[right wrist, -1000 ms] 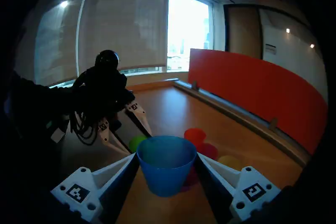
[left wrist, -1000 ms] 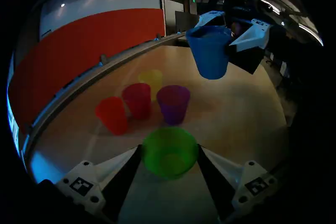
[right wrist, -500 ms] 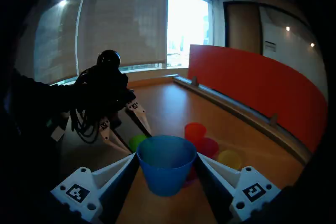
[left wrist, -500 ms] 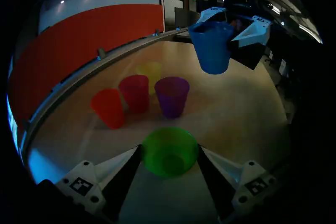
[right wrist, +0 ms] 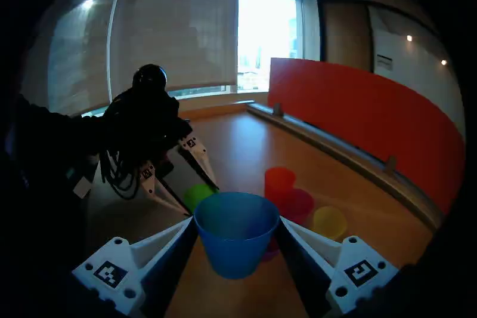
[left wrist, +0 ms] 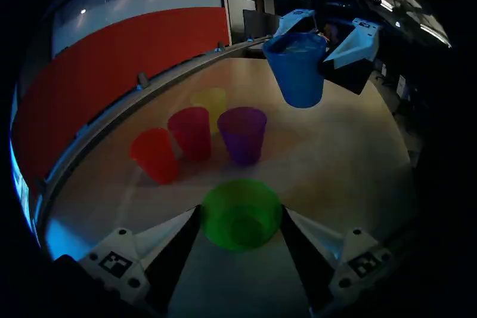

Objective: Pour water

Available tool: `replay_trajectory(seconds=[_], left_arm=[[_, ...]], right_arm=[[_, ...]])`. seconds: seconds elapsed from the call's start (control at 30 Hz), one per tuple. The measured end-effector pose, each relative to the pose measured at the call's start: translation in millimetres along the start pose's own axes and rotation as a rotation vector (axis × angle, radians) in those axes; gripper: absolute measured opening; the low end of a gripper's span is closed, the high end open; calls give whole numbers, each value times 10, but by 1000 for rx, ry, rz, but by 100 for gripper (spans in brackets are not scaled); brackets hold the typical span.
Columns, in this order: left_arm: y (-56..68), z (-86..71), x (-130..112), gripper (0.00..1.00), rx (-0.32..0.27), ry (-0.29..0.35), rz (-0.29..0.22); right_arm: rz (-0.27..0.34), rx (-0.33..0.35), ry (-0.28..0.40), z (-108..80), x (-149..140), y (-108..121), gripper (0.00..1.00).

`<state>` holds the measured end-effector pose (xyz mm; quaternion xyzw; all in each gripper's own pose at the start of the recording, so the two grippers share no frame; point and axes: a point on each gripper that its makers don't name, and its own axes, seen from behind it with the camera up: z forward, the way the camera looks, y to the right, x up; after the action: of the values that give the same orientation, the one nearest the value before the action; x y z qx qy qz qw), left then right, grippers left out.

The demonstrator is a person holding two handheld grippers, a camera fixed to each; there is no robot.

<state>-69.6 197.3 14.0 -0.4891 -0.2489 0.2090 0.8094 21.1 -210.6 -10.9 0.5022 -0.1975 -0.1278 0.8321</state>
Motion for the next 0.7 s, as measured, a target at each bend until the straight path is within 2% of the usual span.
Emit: replay_trajectory(seconds=[0.3, 0.5, 0.7], left_arm=[[-31, 19, -115, 96, 11, -39, 15], [-5, -16, -91, 97, 1, -27, -1], [-37, -93, -102, 97, 16, -25, -5]], right_arm=[[4, 3, -11, 7, -49, -28, 91], [10, 12, -17, 40, -105, -49, 91], [21, 22, -29, 84, -204, -77, 91]])
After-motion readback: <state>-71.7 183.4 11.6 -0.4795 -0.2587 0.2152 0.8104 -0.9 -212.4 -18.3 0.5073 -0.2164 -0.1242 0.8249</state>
